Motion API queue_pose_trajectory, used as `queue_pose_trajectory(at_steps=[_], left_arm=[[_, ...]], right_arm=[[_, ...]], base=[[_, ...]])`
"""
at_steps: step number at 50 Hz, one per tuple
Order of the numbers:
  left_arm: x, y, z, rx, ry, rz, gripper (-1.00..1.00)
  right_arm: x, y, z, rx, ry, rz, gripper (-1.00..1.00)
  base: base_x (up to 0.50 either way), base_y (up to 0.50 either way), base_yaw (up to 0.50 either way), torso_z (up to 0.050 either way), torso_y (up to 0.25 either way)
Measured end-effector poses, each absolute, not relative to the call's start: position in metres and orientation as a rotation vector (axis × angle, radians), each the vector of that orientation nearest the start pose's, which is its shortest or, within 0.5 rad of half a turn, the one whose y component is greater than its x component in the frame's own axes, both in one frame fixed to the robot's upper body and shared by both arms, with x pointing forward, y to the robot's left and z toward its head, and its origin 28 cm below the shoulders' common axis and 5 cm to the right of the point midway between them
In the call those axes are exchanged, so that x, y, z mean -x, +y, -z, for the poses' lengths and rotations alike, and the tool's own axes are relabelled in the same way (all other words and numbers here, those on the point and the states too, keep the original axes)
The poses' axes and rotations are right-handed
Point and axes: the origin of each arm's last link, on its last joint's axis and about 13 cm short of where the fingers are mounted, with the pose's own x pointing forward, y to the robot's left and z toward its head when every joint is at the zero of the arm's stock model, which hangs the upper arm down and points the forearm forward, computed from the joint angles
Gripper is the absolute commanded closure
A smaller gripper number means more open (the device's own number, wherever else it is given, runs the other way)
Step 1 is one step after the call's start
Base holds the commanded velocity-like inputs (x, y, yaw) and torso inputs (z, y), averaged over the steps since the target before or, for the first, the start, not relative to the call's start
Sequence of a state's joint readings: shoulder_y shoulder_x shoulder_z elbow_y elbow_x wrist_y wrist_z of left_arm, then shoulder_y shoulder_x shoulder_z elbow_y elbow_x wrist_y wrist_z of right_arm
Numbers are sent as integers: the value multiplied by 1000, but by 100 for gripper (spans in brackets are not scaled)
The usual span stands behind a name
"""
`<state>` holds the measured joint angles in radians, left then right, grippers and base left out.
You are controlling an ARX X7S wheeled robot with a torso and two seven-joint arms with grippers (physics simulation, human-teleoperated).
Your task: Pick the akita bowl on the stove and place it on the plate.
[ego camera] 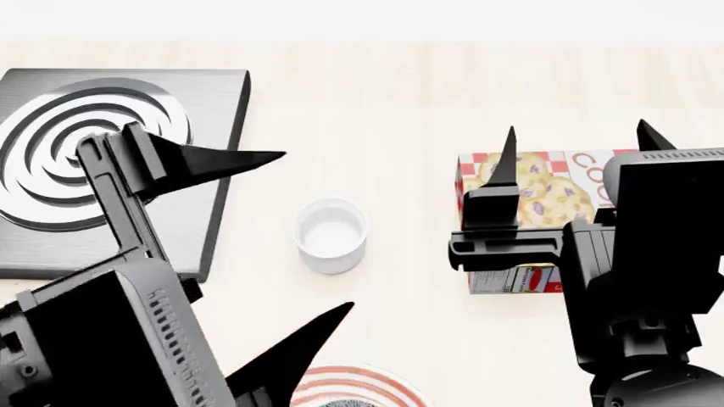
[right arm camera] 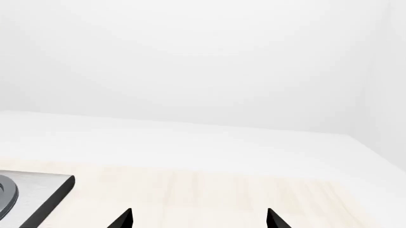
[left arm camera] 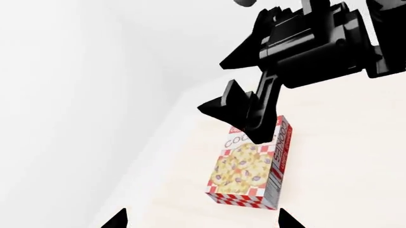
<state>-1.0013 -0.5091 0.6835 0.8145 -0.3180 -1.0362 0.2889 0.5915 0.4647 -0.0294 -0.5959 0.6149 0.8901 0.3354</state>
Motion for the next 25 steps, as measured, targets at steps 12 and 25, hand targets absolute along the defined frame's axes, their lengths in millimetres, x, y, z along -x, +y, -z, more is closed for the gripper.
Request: queue_pose_trajectory(at_steps=[12, 25], left_arm=[[-239, 189, -276, -647, -358, 770, -100], [-241, 198, -282, -517, -386, 708, -100]], right_arm=[[-253, -144, -220, 72, -215, -12, -100], [-253, -144, -220, 72, -215, -12, -100]], base=[[0, 0, 0, 0, 0], [0, 0, 0, 0, 0]])
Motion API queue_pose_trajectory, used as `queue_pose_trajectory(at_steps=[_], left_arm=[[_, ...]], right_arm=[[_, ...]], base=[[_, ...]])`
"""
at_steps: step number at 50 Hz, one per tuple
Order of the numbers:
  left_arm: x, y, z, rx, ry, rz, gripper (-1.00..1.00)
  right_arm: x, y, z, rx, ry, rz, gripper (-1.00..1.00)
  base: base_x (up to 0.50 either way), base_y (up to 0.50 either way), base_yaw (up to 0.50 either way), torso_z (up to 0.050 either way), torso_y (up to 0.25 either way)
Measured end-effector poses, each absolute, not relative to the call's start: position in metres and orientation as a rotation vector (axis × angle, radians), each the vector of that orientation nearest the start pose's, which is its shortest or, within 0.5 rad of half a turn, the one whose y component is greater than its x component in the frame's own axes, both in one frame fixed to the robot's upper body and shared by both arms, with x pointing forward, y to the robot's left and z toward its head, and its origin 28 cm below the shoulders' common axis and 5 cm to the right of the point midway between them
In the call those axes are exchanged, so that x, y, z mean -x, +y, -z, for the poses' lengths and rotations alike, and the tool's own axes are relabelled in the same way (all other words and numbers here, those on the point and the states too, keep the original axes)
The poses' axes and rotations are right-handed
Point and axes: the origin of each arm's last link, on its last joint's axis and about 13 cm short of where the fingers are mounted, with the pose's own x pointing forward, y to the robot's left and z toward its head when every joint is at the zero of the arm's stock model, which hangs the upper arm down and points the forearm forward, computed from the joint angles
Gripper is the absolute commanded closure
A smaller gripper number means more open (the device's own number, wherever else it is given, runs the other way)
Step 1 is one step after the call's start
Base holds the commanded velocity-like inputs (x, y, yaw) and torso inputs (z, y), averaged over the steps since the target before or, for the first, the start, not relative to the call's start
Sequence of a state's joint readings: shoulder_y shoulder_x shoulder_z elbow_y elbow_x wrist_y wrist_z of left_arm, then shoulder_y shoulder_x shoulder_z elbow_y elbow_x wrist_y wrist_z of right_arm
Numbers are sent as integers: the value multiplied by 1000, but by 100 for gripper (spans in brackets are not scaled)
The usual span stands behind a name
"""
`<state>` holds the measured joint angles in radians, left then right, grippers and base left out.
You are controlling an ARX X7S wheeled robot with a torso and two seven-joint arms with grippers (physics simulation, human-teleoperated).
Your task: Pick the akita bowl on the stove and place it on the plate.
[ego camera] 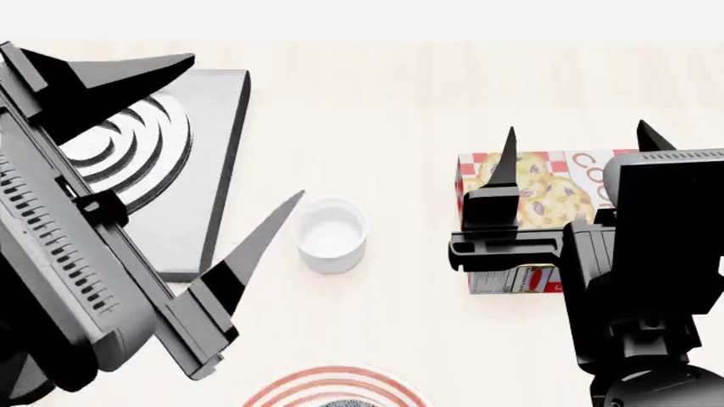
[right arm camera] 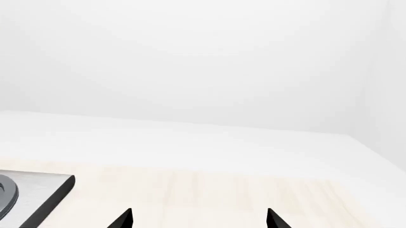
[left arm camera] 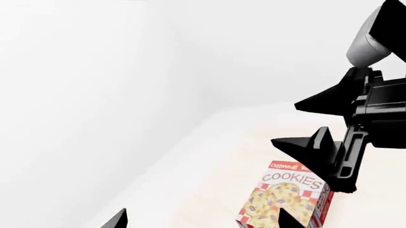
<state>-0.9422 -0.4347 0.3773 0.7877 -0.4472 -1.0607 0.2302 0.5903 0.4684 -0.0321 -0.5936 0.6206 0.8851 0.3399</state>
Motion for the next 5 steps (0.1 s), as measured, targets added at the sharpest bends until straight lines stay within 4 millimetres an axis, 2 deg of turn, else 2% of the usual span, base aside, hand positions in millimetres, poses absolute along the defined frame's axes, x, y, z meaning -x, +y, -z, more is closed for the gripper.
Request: queue_pose_trajectory(at_steps=[5], left_arm=[[-241, 201, -282, -478, -390, 688, -100]], right_arm=[[-253, -144, -220, 72, -215, -12, -100]], base=[[0, 0, 0, 0, 0]])
